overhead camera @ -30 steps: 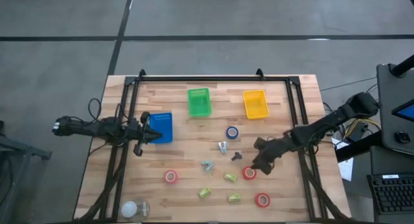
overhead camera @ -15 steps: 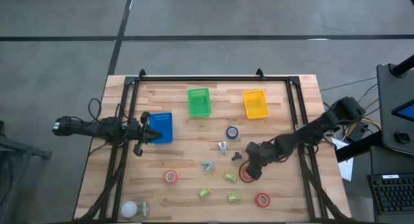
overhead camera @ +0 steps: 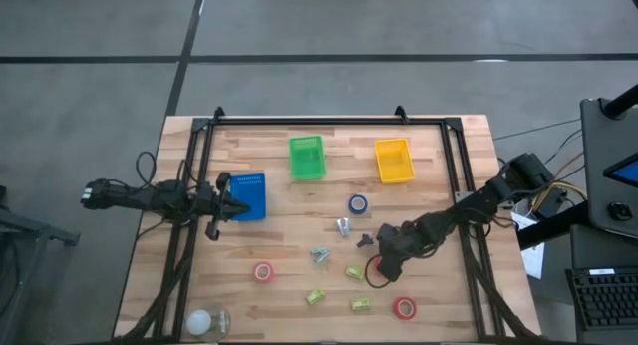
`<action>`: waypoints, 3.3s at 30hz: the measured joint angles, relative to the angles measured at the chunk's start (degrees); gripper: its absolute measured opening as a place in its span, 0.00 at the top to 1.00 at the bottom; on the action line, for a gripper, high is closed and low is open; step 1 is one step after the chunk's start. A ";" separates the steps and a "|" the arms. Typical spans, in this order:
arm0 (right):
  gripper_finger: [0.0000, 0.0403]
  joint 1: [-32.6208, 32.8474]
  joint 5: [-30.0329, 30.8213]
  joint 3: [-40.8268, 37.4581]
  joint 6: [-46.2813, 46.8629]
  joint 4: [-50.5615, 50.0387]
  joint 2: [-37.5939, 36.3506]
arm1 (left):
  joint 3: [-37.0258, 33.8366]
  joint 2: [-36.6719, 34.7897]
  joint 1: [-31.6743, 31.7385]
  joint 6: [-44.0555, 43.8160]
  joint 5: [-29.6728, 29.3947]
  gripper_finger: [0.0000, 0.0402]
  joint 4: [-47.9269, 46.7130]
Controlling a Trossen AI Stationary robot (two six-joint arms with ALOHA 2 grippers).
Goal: Pick and place Stapler, Stapler remover, tape
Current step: Put the top orange tape into the yellow bin
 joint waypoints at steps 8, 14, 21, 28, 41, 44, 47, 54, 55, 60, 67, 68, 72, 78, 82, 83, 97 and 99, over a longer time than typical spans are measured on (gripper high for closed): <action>0.91 -1.97 2.02 -0.26 -4.22 -2.17 -3.54 | 0.02 0.02 0.00 -0.01 -0.02 0.94 0.00; 0.86 -6.35 3.87 -0.11 -7.99 -5.93 -11.19 | 0.02 0.02 0.02 -0.01 0.00 0.94 0.00; 0.86 -16.02 14.50 3.03 -13.94 -17.62 -22.78 | 0.00 0.02 0.00 -0.01 -0.02 0.94 -0.01; 0.87 -31.94 16.16 8.14 -25.63 -20.47 -26.55 | 0.00 0.04 0.00 0.01 0.00 0.94 0.00; 0.86 -57.67 4.29 13.89 -39.47 -21.77 -16.16 | 0.02 0.04 0.00 -0.01 0.00 0.94 0.00; 0.86 -60.78 4.24 15.55 -41.97 -22.94 -11.09 | 0.02 0.04 0.01 -0.01 0.00 0.94 0.00; 0.85 -63.23 3.75 17.73 -44.26 -23.57 -6.02 | 0.00 0.04 0.00 0.01 0.00 0.94 0.00; 0.85 -65.41 3.58 21.98 -48.16 -25.69 3.30 | 0.01 0.04 0.00 -0.01 0.00 0.94 0.00; 0.85 -65.63 3.59 22.43 -48.23 -25.74 4.33 | 0.02 0.04 0.02 0.01 0.00 0.94 0.00; 0.85 -65.88 5.37 23.81 -49.53 -26.09 7.77 | 0.01 0.04 0.00 -0.01 -0.01 0.94 0.00; 0.85 -67.78 8.88 23.12 -49.90 -26.49 7.95 | 0.02 0.04 0.00 0.01 0.00 0.94 0.00; 0.85 -67.97 8.90 23.00 -49.89 -26.46 7.89 | 0.01 0.04 0.02 0.00 0.00 0.94 0.00; 0.85 -68.07 8.73 22.76 -49.65 -26.33 7.92 | 0.01 0.04 0.02 -0.01 -0.01 0.94 0.00; 0.85 -67.50 8.62 21.01 -48.82 -25.77 7.92 | 0.01 0.04 0.01 -0.01 0.00 0.94 0.00; 0.85 -67.50 8.57 19.22 -49.37 -23.61 7.92 | 0.01 0.04 0.01 0.00 -0.01 0.94 0.00; 0.85 -67.51 8.56 18.97 -49.40 -23.22 7.92 | 0.01 0.04 0.00 -0.01 0.00 0.94 0.00; 0.73 -67.52 8.64 18.38 -50.55 -20.31 7.92 | 0.02 0.04 0.01 0.01 0.00 0.94 0.00; 0.69 -67.52 8.91 18.38 -50.57 -20.21 7.92 | 0.02 0.04 0.00 -0.01 -0.01 0.94 0.00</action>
